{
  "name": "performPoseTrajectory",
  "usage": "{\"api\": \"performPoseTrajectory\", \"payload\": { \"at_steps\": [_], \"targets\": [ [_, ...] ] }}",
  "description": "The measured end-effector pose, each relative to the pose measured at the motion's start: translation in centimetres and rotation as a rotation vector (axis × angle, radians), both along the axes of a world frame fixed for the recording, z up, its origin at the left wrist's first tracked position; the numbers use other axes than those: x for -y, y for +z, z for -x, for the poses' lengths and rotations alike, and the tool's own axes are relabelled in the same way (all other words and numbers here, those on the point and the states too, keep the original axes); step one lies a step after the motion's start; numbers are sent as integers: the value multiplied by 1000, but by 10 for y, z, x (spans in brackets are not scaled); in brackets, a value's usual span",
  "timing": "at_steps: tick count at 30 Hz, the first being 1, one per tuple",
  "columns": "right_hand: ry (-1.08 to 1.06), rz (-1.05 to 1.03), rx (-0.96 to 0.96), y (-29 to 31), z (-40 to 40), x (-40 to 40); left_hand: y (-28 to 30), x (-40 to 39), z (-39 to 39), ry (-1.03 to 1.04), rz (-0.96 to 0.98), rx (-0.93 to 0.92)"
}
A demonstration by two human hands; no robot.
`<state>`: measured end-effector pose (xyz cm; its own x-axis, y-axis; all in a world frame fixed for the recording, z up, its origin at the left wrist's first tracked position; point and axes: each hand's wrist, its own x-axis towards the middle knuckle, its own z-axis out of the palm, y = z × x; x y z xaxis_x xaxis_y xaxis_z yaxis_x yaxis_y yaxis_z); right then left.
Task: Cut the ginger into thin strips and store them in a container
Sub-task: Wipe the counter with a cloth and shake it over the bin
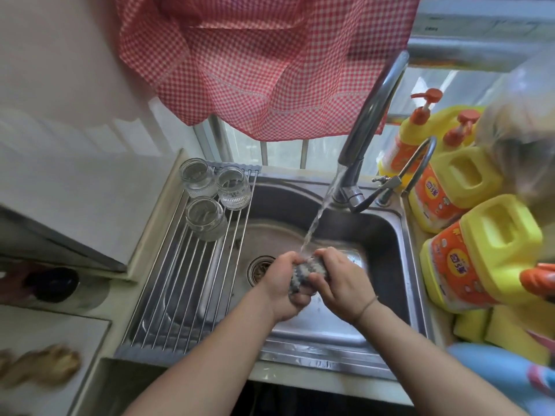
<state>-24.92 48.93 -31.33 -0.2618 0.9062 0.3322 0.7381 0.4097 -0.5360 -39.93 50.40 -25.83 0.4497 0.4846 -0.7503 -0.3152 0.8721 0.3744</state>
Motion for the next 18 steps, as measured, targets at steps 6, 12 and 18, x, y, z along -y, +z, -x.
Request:
{"api": "performPoseTrajectory", "payload": {
  "at_steps": [6,12,18],
  "targets": [
    [-136,-62,233,34,37,-10,-4,3,-8,74,-238,-356],
    [-407,880,-349,50,61,5,-27,10,5,94,-813,-773],
    [-538,1409,-768,59,61,30,-49,16,30,-148,-1675,-940]
  ]
}}
